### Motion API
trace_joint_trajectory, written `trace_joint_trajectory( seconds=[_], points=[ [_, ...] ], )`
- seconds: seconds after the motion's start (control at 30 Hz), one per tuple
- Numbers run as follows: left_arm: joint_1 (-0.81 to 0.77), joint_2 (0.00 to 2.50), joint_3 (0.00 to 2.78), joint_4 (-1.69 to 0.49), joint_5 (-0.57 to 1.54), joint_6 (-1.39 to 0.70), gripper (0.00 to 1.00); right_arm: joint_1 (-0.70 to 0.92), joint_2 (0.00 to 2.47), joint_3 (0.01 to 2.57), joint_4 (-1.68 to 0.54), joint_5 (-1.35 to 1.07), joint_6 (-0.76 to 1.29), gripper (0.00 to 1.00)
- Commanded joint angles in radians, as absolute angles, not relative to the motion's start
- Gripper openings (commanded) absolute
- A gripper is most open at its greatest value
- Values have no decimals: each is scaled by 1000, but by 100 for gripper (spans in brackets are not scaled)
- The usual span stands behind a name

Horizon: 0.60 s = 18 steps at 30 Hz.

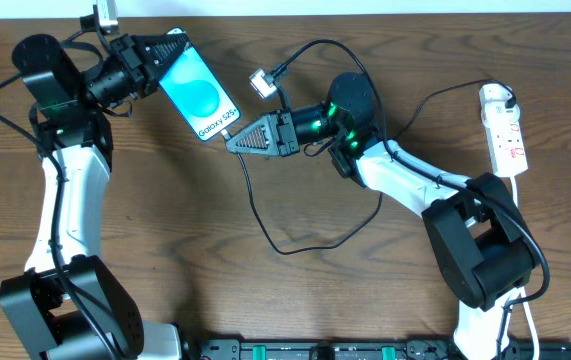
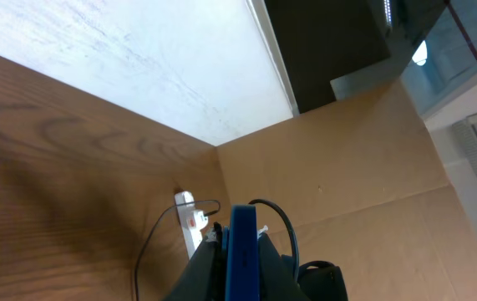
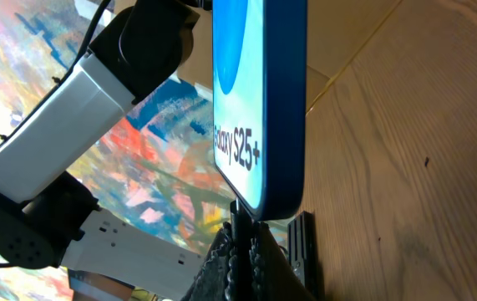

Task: Plug charger to phone and switch on socket

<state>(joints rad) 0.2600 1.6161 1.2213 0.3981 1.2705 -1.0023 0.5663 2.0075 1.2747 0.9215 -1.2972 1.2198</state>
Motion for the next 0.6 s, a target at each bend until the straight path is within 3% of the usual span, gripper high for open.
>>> trace_joint_trajectory(
  seconds=[0.0,0.57],
  points=[
    [256,1614,1228,406,1301,-1027,7,564,2010,1292,923,-1256,1214,1],
    [255,1614,1228,406,1301,-1013,7,565,2010,1292,924,-1251,1258,1]
  ],
)
